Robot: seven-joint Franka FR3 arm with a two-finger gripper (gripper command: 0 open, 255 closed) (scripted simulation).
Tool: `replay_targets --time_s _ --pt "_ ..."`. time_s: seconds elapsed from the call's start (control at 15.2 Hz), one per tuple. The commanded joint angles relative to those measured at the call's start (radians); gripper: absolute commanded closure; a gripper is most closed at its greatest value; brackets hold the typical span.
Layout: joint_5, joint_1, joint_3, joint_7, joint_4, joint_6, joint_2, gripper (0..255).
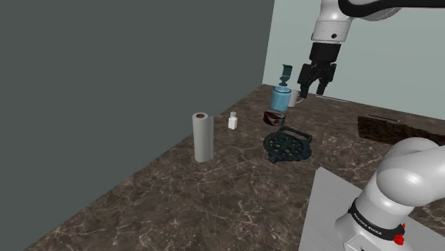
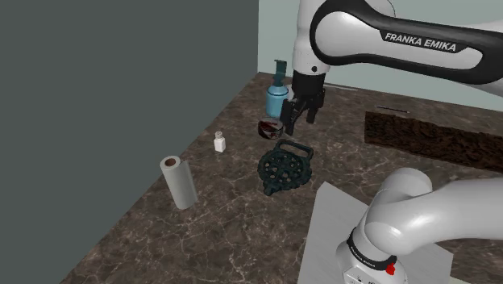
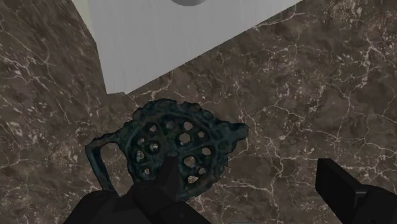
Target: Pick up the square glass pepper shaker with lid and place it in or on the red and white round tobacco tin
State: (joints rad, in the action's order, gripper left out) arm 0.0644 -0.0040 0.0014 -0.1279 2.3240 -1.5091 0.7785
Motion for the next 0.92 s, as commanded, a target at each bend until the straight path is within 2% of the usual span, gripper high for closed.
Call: replay_targets --time_s 0.0,0.4,0.86 --pt "0.000 0.000 0.000 0.000 0.000 0.000 0.000 0" --pt "-0.005 -0.001 0.005 0.005 -0.068 -0.138 -0.225 0" --pt "-0.012 -0.001 0.009 0.006 -0.207 -0.251 -0.500 0"
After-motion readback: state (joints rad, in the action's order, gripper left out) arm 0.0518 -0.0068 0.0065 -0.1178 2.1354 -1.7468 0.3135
